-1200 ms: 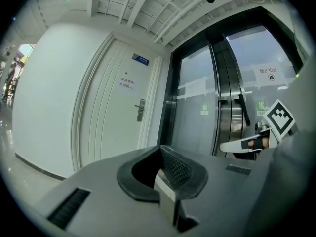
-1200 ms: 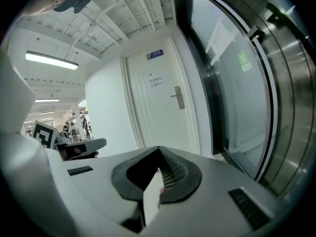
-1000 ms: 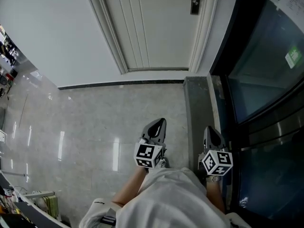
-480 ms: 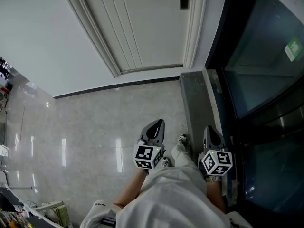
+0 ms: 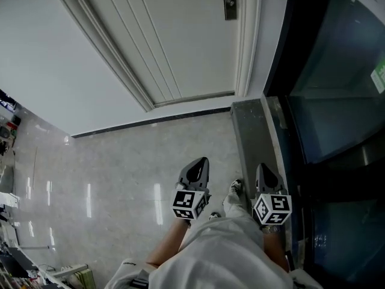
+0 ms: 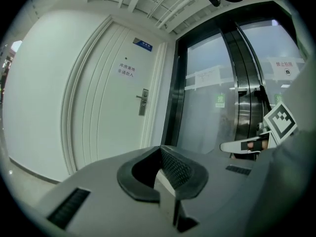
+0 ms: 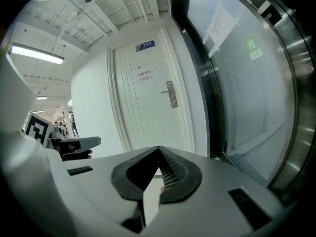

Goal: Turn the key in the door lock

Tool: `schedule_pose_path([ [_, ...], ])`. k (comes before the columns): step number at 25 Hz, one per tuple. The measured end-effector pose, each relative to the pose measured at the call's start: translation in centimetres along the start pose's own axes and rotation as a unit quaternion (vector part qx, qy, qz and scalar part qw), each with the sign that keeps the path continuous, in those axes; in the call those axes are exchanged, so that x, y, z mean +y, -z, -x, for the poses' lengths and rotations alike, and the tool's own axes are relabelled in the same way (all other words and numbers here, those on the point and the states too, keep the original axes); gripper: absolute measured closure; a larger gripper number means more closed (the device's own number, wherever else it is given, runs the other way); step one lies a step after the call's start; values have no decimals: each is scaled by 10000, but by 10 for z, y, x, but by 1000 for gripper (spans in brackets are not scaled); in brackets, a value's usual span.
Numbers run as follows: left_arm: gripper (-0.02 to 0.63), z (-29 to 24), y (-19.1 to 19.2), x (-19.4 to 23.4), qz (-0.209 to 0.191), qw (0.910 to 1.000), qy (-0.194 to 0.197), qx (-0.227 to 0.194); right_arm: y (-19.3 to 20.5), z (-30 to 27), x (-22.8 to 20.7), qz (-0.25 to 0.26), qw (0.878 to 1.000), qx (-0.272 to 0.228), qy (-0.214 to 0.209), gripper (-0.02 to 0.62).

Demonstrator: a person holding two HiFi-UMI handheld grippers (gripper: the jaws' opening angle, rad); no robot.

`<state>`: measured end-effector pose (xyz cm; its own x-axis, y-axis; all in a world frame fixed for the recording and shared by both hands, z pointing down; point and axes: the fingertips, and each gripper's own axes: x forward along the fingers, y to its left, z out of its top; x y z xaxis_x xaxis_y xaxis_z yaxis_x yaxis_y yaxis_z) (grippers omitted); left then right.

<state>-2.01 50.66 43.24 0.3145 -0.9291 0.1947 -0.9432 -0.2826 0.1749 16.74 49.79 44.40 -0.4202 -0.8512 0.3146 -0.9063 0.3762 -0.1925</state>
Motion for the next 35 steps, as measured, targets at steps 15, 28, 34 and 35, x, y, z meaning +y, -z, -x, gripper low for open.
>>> schedule_pose_path([
  [15,598,-154,-37,35,-51,9996,-277,63,-66,-147,-83,84,9998,73,-184,591],
  [28,598,-233,-67,54,-92,9967,-804,-59,-110,-235,-139,170,9987,97,-470,592],
  [34,598,-249,-71,69,-8,9948,-1018,2,-109,-254,-141,222,9976,246,-605,592],
  [35,598,-252,-72,69,-13,9948,-1021,-32,-109,-256,-144,224,9977,270,-580,591],
])
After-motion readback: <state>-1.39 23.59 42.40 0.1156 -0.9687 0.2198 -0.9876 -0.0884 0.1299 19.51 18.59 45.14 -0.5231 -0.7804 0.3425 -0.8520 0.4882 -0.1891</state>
